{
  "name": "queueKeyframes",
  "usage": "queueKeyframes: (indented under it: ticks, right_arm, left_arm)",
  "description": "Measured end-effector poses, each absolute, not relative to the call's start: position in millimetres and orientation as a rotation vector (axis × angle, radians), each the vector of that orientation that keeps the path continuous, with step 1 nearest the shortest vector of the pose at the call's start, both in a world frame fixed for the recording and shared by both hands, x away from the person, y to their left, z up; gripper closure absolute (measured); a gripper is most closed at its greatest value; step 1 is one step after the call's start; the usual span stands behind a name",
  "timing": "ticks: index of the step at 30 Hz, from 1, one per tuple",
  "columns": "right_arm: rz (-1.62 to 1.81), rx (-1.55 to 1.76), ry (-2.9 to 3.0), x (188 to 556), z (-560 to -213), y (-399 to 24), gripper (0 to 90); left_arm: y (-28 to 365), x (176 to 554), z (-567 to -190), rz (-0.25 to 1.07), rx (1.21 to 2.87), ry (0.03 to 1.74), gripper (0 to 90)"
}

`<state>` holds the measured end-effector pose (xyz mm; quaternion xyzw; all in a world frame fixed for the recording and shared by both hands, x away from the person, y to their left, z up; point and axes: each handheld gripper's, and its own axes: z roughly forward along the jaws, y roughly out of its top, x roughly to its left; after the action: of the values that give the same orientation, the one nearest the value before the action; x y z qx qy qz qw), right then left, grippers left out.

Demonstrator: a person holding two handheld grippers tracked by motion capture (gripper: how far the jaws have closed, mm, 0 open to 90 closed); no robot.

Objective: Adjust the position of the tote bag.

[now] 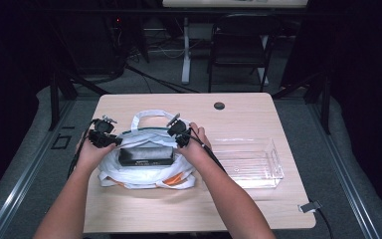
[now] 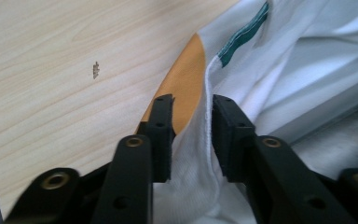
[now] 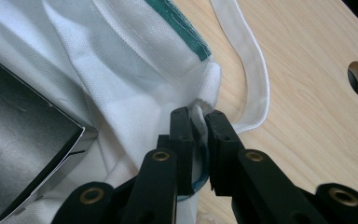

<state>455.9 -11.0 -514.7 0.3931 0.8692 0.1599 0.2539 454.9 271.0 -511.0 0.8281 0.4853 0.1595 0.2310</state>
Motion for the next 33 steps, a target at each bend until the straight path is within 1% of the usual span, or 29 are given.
queueKeyframes:
  ticks: [4, 9, 17, 23, 29, 33]
  right_arm:
    - [0.452, 1.069, 2.350, 455, -516, -11, 82.4]
    - [0.422, 1.059, 2.362, 454, -514, -11, 82.3]
    - [0.434, 1.058, 2.358, 454, -514, -11, 82.2]
    - [0.435, 1.057, 2.358, 454, -514, -11, 82.2]
    - [0.429, 1.049, 2.360, 453, -513, -11, 82.2]
    - [0.432, 1.047, 2.361, 453, -513, -11, 82.2]
  left_arm:
    - [273, 443, -502, 0.492, 2.260, 1.300, 60.5]
    - [274, 430, -492, 0.564, 2.259, 1.258, 59.1]
    - [281, 421, -489, 0.578, 2.336, 1.219, 70.3]
    - [280, 422, -491, 0.611, 2.331, 1.200, 79.3]
    - [277, 427, -495, 0.628, 2.346, 1.214, 84.9]
    - [279, 431, -497, 0.622, 2.331, 1.231, 86.1]
